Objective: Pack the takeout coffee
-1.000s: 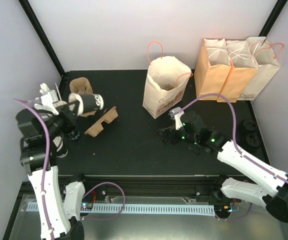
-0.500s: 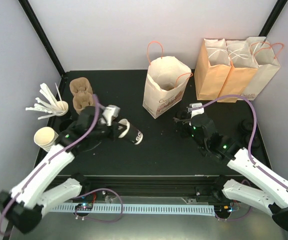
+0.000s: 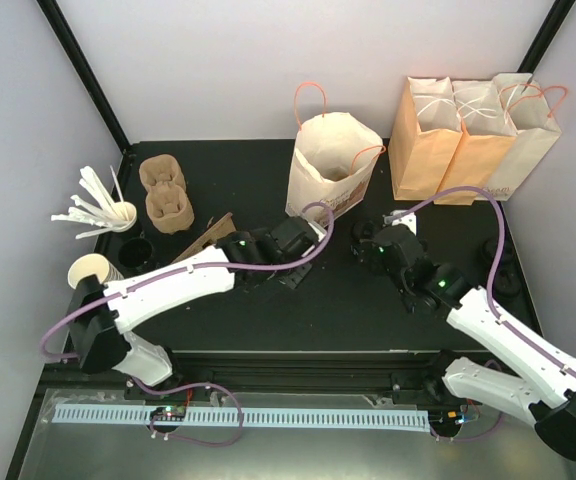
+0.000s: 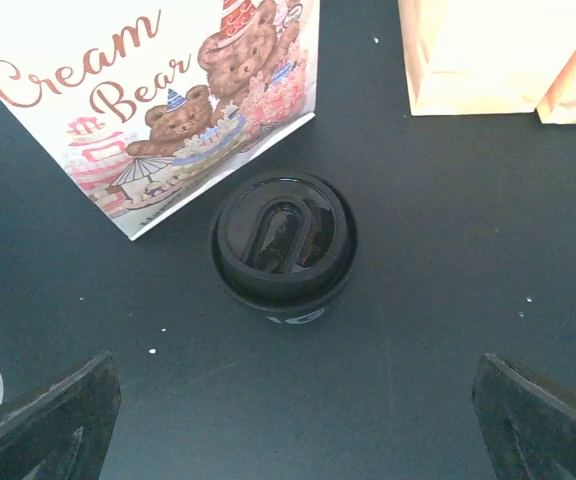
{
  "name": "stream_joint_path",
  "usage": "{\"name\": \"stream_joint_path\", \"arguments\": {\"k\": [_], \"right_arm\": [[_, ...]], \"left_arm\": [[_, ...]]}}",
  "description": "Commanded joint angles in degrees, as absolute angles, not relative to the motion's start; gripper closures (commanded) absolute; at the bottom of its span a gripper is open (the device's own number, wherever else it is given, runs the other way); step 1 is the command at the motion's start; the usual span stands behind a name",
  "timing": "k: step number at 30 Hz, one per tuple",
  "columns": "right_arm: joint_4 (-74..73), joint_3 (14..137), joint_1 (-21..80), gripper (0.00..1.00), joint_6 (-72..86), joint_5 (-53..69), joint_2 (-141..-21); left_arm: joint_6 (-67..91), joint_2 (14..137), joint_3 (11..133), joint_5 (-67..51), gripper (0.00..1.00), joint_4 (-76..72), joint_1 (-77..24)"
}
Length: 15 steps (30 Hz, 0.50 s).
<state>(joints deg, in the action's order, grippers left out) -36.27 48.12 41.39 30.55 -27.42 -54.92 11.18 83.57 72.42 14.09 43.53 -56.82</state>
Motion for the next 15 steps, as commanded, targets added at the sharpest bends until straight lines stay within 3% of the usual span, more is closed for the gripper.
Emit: {"name": "stream_joint_path", "arguments": {"k": [1,15], "right_arm": [[-37.22,49.25,40.46,0.01,32.77,-28.67,-53.31],[-37.40,49.25,40.14,0.01,33.66,-28.23,-51.60]], "left_arm": [[8.86,87.43,75.82,20.70,0.98,41.81,-59.12],[12.50,96.25,77.90,24.52,0.98,41.62,-63.68]]}}
